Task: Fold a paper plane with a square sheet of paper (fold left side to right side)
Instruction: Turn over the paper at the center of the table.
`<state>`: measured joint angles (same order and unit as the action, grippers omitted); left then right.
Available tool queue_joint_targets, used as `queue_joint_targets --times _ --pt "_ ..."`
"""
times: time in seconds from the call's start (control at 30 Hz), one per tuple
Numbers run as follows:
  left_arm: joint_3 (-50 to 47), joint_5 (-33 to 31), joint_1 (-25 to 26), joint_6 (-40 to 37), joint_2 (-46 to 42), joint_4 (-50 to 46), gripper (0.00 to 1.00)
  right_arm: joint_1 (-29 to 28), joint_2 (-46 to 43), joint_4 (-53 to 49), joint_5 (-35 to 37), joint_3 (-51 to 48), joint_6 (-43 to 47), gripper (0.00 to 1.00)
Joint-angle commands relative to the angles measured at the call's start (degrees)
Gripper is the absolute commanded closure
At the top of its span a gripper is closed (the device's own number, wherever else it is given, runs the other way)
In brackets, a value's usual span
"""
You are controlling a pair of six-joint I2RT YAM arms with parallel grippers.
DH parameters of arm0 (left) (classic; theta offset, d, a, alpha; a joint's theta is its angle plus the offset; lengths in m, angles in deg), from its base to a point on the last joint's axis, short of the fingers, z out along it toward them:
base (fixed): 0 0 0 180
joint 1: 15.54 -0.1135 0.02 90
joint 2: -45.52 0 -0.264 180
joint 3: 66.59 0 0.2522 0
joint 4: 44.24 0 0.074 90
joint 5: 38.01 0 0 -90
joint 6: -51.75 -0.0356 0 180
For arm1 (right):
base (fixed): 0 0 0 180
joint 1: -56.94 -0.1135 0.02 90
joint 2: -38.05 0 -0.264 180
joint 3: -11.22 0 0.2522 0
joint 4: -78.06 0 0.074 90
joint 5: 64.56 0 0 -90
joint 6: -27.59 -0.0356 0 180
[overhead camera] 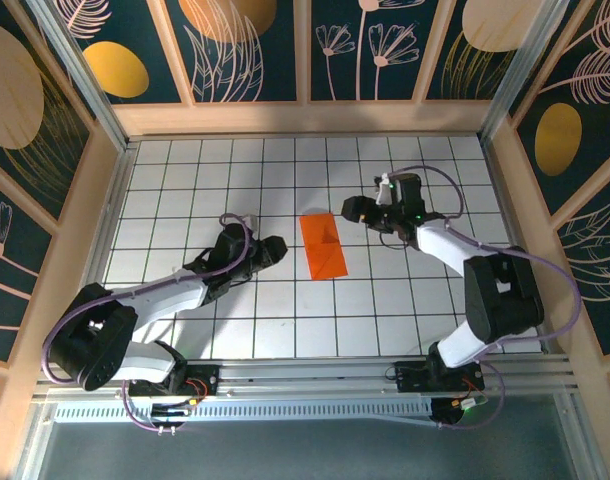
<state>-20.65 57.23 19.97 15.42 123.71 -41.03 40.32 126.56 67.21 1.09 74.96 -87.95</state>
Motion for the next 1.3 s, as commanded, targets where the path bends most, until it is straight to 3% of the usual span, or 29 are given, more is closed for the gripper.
queue_joint_targets --times 0.0,0.3,0.6,0.77,0.93,1.27 --pt "-1.05 -0.3 -0.96 0.73 -0.72 3.25 0.44 2.43 -3.19 0.58 1.76 -4.41 1.04 0.14" --pt "2.78 7.11 -1.17 -0.43 8.03 7.37 0.41 8.48 -5.45 10.52 -9.39 -13.06 -4.68 0.02" --pt "10.38 15.53 -1.1 -0.94 21.96 12.54 0.49 8.53 -3.5 10.9 -10.34 -13.38 -3.94 0.02" --pt "12.11 17.79 -1.0 -0.58 25.5 14.11 0.54 8.49 -2.57 10.0 -10.51 -12.98 -2.86 0.04" --pt "13.88 19.49 -0.53 -0.33 28.44 14.91 0.61 8.5 -1.35 10.44 -11.95 -12.75 -2.67 0.07" --pt "14.04 19.02 -0.06 -0.58 28.98 15.99 0.89 8.36 0.29 10.29 -14.31 -11.9 -1.96 0.15"
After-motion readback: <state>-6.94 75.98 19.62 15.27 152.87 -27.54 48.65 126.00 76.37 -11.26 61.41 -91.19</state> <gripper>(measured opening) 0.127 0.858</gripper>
